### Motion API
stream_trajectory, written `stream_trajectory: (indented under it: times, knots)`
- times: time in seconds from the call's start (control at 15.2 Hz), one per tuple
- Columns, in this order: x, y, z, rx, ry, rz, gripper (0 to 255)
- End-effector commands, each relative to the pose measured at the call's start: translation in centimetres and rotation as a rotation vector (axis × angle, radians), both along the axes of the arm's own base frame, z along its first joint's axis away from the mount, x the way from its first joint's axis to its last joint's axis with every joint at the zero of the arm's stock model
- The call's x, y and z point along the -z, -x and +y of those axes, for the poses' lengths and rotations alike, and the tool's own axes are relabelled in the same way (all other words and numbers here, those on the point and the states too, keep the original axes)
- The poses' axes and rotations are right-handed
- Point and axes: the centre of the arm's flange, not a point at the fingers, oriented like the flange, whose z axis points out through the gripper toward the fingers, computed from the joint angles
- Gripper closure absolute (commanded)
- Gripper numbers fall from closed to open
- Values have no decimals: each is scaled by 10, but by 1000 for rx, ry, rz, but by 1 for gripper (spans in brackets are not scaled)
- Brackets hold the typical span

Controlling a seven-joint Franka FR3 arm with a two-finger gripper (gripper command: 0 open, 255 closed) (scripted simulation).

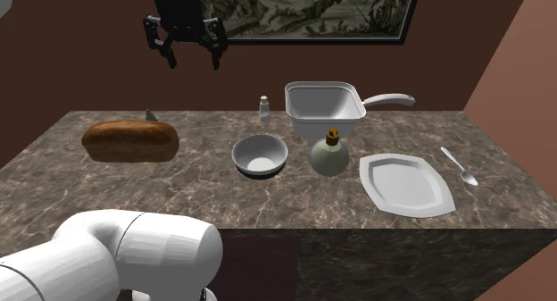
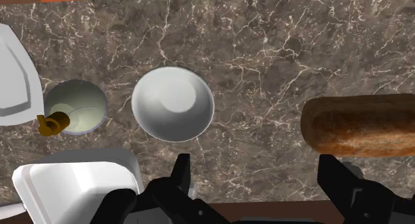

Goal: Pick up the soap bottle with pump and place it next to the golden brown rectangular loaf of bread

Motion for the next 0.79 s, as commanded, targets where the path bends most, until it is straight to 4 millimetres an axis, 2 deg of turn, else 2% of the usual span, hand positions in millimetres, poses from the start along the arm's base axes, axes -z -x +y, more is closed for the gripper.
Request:
stream_trajectory:
  times: [0.0, 0.73]
  knots:
    - [0, 0, 0, 0, 0, 0, 0]
    - [75, -52, -115, 16, -5, 33, 0]
